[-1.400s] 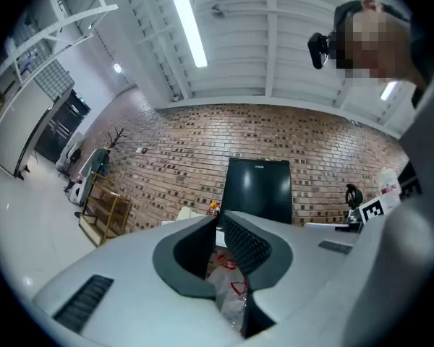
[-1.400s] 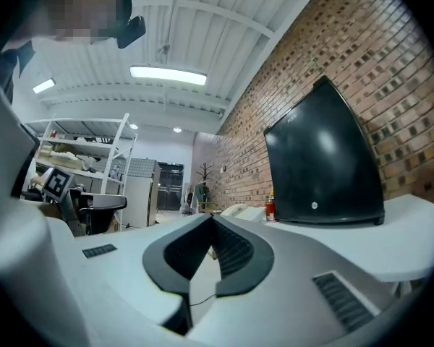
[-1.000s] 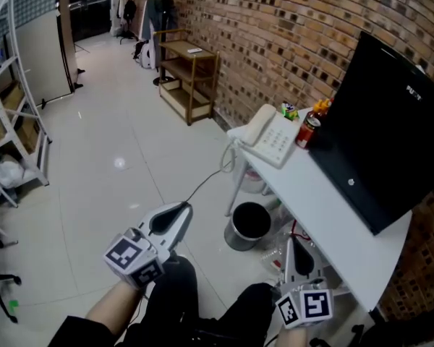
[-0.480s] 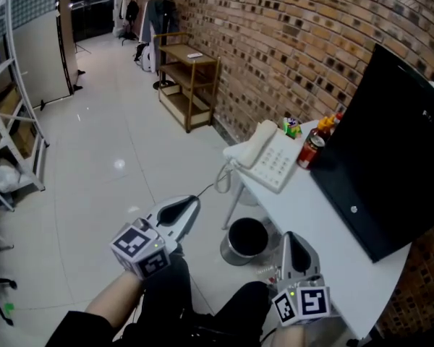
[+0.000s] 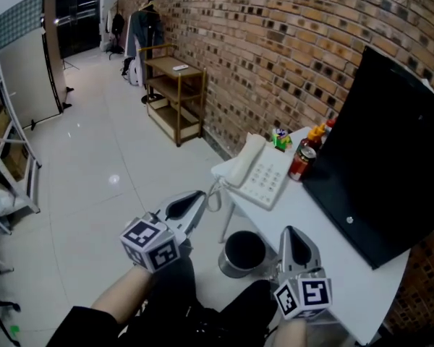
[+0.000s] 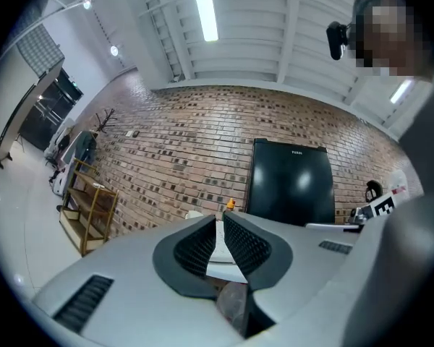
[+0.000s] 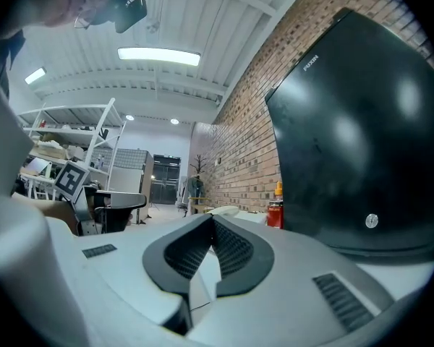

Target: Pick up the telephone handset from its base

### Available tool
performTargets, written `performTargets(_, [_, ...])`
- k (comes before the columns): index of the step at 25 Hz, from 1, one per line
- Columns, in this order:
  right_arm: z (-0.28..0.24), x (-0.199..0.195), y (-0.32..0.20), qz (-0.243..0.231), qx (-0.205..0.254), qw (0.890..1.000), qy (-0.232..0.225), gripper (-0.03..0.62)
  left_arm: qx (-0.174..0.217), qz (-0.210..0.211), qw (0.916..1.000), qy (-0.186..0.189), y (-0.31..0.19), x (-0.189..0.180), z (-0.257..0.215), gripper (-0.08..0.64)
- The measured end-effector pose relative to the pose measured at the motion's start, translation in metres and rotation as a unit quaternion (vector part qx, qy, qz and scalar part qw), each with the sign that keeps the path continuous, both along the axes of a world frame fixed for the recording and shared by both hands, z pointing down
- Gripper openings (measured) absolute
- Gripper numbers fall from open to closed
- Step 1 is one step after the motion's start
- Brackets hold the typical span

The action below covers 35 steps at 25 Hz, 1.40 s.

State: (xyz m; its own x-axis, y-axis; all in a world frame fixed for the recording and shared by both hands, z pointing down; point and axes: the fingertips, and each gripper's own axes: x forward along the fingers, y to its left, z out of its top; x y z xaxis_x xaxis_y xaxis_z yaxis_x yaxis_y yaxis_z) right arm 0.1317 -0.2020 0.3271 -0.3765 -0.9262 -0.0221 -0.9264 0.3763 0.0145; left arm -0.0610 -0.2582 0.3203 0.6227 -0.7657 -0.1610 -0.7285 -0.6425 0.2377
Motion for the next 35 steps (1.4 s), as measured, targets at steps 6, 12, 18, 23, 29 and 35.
performTargets(6, [-0.006,0.005,-0.028,0.027,0.008,0.999,0.020,0.011,0.005,0.015,0.9998,-0.014,-0.032,0.010,-0.007,0.040])
performTargets(12, [-0.034,0.017,-0.049,0.059,0.025,0.996,0.057,0.011,0.017,0.043,0.9982,-0.038,-0.059,0.029,-0.026,0.040])
performTargets(18, [-0.045,0.024,-0.072,0.067,0.019,0.994,0.082,0.010,0.022,0.061,0.9947,-0.080,-0.091,0.057,-0.041,0.040])
performTargets(23, [-0.031,0.029,-0.090,0.071,0.003,0.991,0.114,0.011,-0.011,0.062,0.9930,-0.100,-0.120,0.075,-0.033,0.040])
performTargets(29, [-0.011,0.031,-0.103,0.064,-0.017,0.989,0.133,0.011,-0.042,0.054,0.9830,-0.170,-0.162,0.091,-0.016,0.188])
performTargets(35, [-0.006,0.030,-0.107,0.058,-0.021,0.990,0.127,0.011,-0.142,0.024,0.9645,-0.221,-0.204,0.111,0.014,0.291])
